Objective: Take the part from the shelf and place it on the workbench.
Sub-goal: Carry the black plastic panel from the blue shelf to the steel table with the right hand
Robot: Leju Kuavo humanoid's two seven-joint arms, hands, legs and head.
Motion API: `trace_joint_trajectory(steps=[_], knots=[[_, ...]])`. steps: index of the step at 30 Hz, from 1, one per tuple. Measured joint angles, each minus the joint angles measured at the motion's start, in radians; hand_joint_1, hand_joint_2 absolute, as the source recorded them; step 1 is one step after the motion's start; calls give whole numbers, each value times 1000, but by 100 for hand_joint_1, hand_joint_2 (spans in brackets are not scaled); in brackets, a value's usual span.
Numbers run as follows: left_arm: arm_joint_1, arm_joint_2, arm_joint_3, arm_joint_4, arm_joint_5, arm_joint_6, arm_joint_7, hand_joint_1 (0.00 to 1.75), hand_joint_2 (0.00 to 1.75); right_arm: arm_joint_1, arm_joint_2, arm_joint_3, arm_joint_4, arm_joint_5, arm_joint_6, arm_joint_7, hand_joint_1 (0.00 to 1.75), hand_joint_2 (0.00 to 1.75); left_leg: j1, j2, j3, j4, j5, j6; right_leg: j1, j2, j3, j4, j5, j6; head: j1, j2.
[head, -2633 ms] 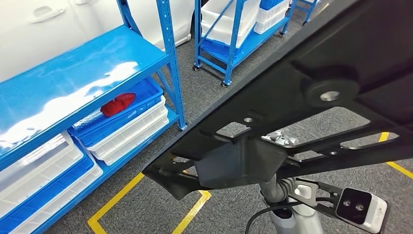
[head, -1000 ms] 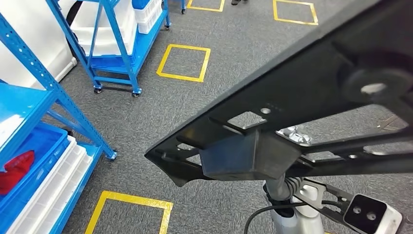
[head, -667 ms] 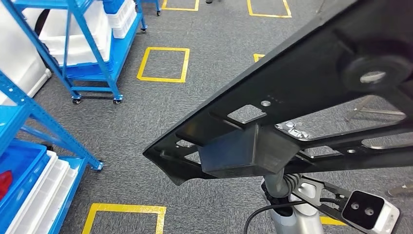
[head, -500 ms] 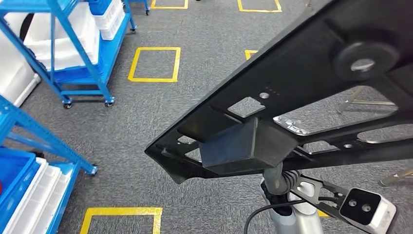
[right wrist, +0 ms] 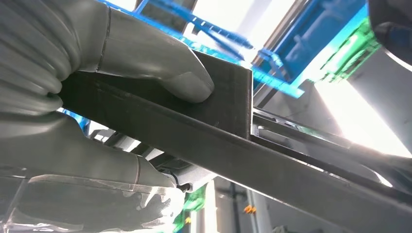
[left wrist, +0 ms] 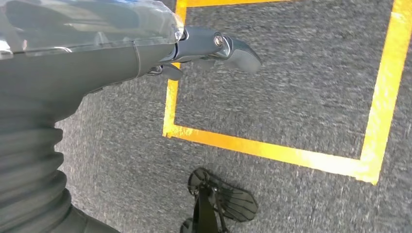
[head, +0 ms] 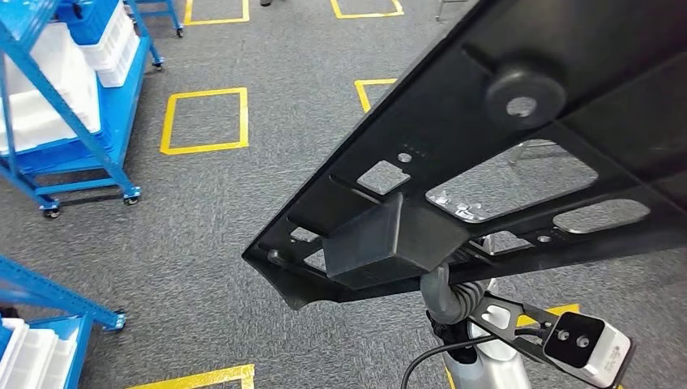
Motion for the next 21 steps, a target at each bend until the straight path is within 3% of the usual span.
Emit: trace_joint_trajectory(steps=[2,4,5,6,7,9,11,13,14,16,17,19,20,21], knots=[[2,-1,0,0,-1,3,1,0,175,5,0,0,1,4,-8,-1,175,175,-4,26,2,-3,-1,9,1,-61,-55,111,-56,7,0,0],[5,-1,0,0,-6,4,3,0,175,14,0,0,1,4,-12,-1,175,175,-8,53,2,-2,-4,12,-2,-83,-117,229,-98,10,0,0],[6,-1,0,0,-9,4,4,0,175,18,0,0,1,4,-12,-1,175,175,-10,66,3,-2,-6,13,-3,-86,-127,244,-94,9,0,0],[5,-1,0,0,-11,4,4,0,175,21,0,0,0,4,-11,-1,175,175,-11,78,5,-2,-8,13,-2,-90,-114,218,-71,6,0,0],[4,-1,0,0,-13,4,4,0,175,23,0,0,-1,4,-9,-1,175,175,-12,89,8,-2,-10,12,0,-99,-81,155,-37,2,0,0],[2,-2,0,0,-14,4,4,0,175,23,0,0,-6,5,-8,-2,175,175,-14,107,17,-3,-16,7,12,-144,-7,14,12,-14,0,0],[2,-4,-1,0,-14,4,5,0,175,23,0,0,-9,5,-8,-2,175,175,-14,124,22,-5,-20,-2,26,-168,20,-41,20,-28,0,0],[1,-5,-1,0,-14,4,5,0,175,24,0,0,-12,5,-8,-3,175,175,-13,143,30,-12,-23,-13,25,-145,22,-51,25,-37,0,0],[-1,-5,-1,0,-14,4,5,0,175,25,0,0,-15,5,-8,-3,175,175,-12,139,34,-10,-29,-17,22,-133,29,-63,30,-41,0,0],[-2,-6,-2,0,-14,3,5,0,175,24,3,0,-20,5,-8,-4,175,175,-10,95,19,50,-69,-22,13,-111,45,-85,41,-49,0,0],[-1,-6,-2,0,-14,3,5,0,175,24,4,0,-21,5,-6,-5,175,175,-9,66,-7,113,-101,-24,12,-100,49,-89,43,-51,0,0],[5,-5,-2,0,-13,2,2,0,175,26,5,0,-21,4,0,-4,175,175,-8,40,-69,238,-149,-28,12,-71,49,-88,42,-54,0,0],[6,-4,-2,0,-12,2,-1,0,175,28,5,0,-21,4,3,-3,175,175,-7,38,-86,262,-147,-30,12,-55,49,-85,41,-53,0,0],[7,-4,-2,0,-12,0,-4,0,175,28,5,0,-21,4,5,-3,175,175,-7,36,-86,247,-125,-31,11,-41,50,-81,39,-51,0,0]])
